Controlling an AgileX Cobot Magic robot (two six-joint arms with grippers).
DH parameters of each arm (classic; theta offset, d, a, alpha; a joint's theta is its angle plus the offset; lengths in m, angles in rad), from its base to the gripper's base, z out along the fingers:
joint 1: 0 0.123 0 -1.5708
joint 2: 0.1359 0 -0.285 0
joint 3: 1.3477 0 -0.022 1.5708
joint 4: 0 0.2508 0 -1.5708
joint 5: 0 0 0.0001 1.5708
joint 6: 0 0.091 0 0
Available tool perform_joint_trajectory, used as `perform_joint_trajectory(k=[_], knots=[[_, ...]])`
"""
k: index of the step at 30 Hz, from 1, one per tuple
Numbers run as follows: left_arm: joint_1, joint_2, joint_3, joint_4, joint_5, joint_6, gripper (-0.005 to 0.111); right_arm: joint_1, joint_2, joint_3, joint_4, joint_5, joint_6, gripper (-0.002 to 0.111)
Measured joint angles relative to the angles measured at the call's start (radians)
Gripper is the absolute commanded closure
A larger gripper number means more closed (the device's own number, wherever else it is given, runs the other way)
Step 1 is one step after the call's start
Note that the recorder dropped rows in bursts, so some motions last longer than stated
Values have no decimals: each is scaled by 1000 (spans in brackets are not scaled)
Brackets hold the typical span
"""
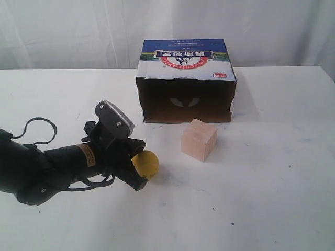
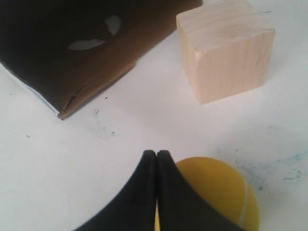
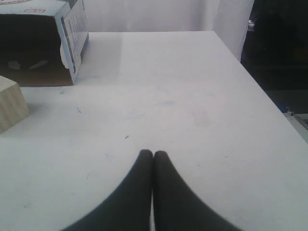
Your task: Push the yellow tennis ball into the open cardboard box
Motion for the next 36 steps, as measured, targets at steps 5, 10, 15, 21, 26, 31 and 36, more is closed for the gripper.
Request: perform_joint_trajectory(k=[5, 10, 15, 21, 26, 31, 36], knots=[[0, -2, 7, 7, -13, -9, 107, 0, 0, 0, 0, 0, 0, 108], [0, 41, -5, 3, -84, 7, 107, 0, 0, 0, 0, 0, 0, 108], [0, 117, -77, -20, -138, 84, 107, 0, 0, 0, 0, 0, 0, 108], [0, 170, -164, -68, -120, 141, 107, 0, 0, 0, 0, 0, 0, 108], [0, 178, -196, -70, -101, 166, 107, 0, 0, 0, 0, 0, 0, 108], [6, 178, -211, -87, -121, 188, 107, 0, 0, 0, 0, 0, 0, 108], [15, 178, -213, -112, -204, 199, 107, 0, 0, 0, 0, 0, 0, 108]])
